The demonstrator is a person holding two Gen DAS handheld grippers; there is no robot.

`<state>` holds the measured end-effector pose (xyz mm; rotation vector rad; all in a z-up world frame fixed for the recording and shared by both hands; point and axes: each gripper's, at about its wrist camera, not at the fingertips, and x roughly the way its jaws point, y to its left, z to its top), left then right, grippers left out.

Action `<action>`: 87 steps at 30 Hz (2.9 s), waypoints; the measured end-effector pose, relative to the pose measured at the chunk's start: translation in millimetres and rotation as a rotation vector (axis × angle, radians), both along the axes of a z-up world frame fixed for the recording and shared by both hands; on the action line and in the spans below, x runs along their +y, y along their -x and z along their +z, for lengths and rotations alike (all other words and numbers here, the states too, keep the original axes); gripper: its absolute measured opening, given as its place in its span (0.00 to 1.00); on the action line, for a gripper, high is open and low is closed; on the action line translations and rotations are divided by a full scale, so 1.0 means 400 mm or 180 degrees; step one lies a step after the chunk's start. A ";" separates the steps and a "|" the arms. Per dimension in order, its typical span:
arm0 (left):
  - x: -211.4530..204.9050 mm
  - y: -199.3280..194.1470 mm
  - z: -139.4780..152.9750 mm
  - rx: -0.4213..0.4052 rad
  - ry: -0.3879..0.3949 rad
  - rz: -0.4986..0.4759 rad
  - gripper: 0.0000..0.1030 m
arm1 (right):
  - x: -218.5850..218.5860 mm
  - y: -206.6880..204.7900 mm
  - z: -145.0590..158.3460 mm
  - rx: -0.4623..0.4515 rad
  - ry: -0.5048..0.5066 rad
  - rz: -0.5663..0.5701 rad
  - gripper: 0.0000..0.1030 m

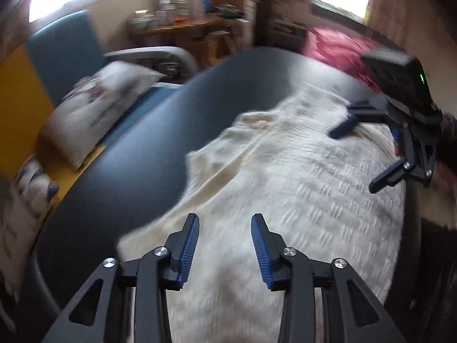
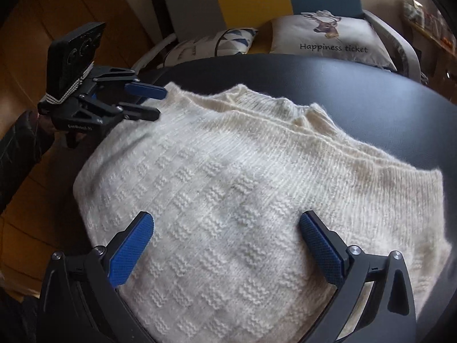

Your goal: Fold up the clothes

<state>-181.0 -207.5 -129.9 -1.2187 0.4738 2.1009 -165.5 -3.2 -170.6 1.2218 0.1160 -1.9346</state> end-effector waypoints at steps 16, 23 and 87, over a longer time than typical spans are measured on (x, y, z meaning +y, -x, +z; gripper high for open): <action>0.036 0.110 -0.071 -0.0409 0.0059 -0.0077 0.12 | 0.011 -0.002 -0.015 0.0085 0.0060 0.0074 1.00; 0.036 0.048 -0.038 0.0086 0.0036 0.0310 0.04 | -0.017 -0.016 0.045 0.0427 -0.0145 -0.0114 1.00; -0.023 0.015 -0.055 0.0088 0.0345 0.0152 0.37 | -0.035 -0.140 -0.051 0.0678 -0.0363 0.0050 1.00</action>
